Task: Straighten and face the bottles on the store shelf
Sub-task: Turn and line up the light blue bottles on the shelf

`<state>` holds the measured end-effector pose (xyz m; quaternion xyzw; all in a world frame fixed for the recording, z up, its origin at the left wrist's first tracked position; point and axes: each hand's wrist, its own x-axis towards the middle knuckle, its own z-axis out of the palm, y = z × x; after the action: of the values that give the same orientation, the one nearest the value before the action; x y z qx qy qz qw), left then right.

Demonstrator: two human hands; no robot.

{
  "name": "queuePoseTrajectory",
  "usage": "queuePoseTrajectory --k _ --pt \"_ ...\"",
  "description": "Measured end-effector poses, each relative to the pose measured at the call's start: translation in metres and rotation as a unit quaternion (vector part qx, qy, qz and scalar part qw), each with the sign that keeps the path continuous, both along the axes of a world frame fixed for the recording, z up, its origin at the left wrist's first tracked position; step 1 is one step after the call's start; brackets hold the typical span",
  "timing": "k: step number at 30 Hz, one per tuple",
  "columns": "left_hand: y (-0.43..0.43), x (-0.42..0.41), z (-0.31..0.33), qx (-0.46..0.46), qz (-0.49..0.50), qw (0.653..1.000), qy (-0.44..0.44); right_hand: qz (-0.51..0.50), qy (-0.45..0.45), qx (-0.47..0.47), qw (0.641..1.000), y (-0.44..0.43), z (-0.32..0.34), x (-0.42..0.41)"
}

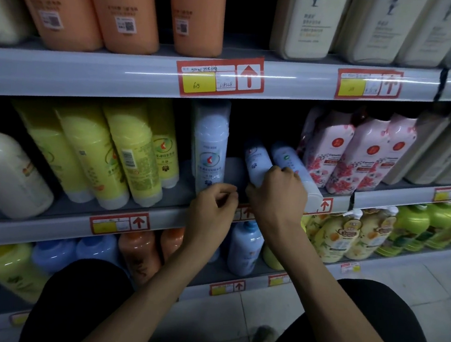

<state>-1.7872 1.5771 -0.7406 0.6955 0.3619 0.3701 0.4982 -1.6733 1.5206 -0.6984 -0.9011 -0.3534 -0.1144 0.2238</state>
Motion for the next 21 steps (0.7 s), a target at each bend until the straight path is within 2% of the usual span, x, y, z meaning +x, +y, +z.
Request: queuePoseTrajectory --k 4,7,10,12,15,21 --pt "-0.003 0.009 0.002 -0.129 -0.032 0.991 -0.001 -0.022 0.039 0.068 0.997 -0.018 0.008 -0.004" --pt "-0.013 0.017 0.012 -0.282 -0.058 0.957 -0.04 -0.022 0.101 0.097 0.99 -0.034 0.008 -0.007" --pt "-0.02 0.02 0.021 -0.375 -0.066 0.922 -0.066 -0.011 0.145 0.091 0.985 -0.047 0.003 -0.01" --pt "-0.024 0.02 0.023 -0.397 -0.074 0.911 -0.077 -0.001 0.135 0.083 0.987 -0.053 0.001 -0.012" --pt "-0.025 0.02 0.021 -0.381 -0.086 0.918 -0.072 0.029 0.143 0.087 0.985 -0.061 0.004 -0.012" --pt "-0.025 0.014 0.019 -0.348 -0.12 0.928 -0.064 0.074 0.271 0.073 0.957 -0.07 0.011 0.004"
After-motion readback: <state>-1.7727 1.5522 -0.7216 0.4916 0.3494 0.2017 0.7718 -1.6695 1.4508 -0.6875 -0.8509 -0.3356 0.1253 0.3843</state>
